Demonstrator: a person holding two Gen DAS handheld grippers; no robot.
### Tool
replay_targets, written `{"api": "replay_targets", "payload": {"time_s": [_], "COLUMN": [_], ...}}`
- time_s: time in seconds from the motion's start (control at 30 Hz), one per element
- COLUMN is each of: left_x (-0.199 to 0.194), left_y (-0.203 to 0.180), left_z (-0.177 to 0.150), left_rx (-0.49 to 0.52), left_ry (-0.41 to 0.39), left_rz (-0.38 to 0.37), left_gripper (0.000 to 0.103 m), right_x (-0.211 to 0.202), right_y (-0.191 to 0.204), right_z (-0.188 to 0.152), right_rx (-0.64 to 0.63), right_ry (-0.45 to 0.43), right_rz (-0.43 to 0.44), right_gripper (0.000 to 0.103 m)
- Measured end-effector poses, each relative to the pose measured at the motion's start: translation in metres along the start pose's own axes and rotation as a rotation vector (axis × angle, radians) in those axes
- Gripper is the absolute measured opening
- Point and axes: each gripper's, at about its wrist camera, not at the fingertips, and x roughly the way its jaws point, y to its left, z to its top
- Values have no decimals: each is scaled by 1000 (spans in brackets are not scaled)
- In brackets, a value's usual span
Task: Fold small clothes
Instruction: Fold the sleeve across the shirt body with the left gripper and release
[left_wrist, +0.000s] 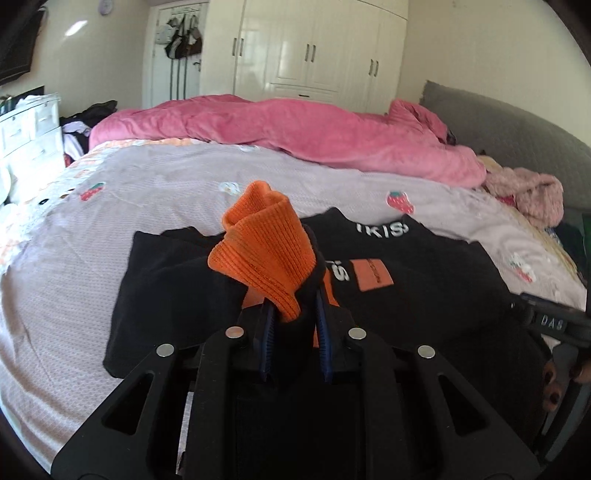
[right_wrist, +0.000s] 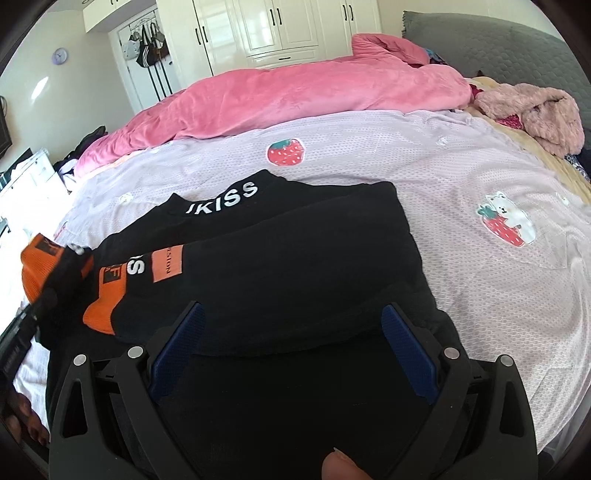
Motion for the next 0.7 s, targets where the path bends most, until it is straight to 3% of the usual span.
{"api": "replay_targets", "payload": {"time_s": [0.13,0.23,0.4,0.6,0.7], "left_x": [6,2,-6,-17,-17], "left_y": [-10,-18,-5,25,38], "left_z": [-4,-4,3,12,13], "left_rx": [26,60,-12,-97,-116], "left_ry": [40,41,21,-18,-16], "left_rz": [-74,-120,-156,-76,11], "left_gripper": [20,29,35,37,39], "right_x": [-1,-3,-3,-1,2], "right_y": [0,2,10,46,69], "right_z": [1,1,-2,-8,-12], "right_rx": [0,-5,-10,-53,-70], "right_ry": [-5,-7,0,30,62], "right_rz": [-1,2,28,134,221], "right_gripper": [96,96,96,96,96]}}
